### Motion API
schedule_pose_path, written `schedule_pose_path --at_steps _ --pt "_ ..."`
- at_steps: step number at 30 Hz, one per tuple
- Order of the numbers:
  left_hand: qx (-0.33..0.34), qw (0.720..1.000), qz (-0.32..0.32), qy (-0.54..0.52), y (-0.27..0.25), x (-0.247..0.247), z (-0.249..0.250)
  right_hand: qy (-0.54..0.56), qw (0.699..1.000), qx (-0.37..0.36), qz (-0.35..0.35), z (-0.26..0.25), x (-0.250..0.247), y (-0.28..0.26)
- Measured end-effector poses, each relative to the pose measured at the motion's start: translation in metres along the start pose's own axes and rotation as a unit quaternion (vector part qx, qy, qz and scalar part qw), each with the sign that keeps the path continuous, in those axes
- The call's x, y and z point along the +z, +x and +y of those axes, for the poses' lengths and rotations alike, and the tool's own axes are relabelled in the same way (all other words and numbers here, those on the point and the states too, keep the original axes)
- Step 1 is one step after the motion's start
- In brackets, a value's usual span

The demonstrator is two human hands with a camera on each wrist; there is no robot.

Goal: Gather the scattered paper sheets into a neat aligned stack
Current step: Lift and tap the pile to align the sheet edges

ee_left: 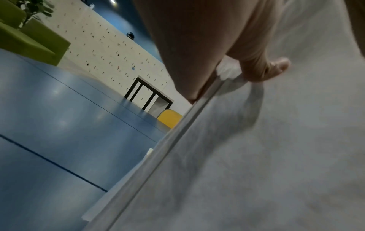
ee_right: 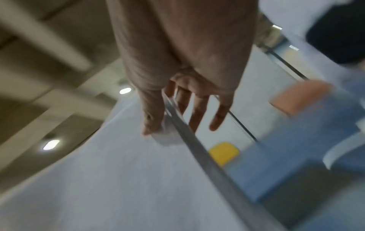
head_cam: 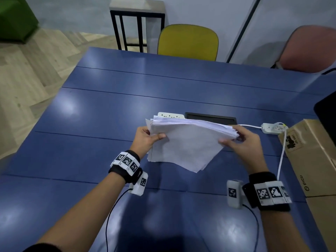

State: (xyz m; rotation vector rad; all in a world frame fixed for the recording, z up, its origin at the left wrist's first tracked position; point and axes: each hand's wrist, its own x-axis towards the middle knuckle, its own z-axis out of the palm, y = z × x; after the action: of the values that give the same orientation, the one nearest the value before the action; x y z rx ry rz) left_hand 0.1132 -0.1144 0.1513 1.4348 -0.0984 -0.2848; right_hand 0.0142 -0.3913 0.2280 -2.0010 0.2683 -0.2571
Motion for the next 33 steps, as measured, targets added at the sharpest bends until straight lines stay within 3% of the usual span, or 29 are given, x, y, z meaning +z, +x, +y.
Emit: schedule_pose_path --at_steps 2,6,12,20,26,30,33 --pt "-0.002 1.0 -0.018 0.004 0.001 0.0 0.007 0.156 0.988 0.013 0.006 0.021 0.013 0.0" --pt "0.031 0.998 -0.058 0.002 0.003 0.002 0.025 0.241 0.97 0.035 0.023 0.043 0.037 0.001" --pt "0.081 0.994 -0.067 0.007 0.0 0.006 0.035 0.246 0.967 0.035 0.06 0.028 0.042 0.011" --pt "-0.031 0.997 -0.062 0.028 0.001 0.012 0.016 0.226 0.972 0.047 0.036 0.037 0.048 0.01" --pt "0.028 0.999 -0.03 0.01 -0.008 0.019 0.02 0.268 0.96 0.058 0.055 0.044 0.046 0.011" --pt "0.003 0.998 -0.057 -0.005 -0.015 0.013 0.013 0.24 0.967 0.071 0.057 0.051 0.049 0.008" --pt "0.011 1.0 -0.005 0.01 -0.016 0.014 0.013 0.225 0.97 0.067 0.064 0.055 0.051 0.006"
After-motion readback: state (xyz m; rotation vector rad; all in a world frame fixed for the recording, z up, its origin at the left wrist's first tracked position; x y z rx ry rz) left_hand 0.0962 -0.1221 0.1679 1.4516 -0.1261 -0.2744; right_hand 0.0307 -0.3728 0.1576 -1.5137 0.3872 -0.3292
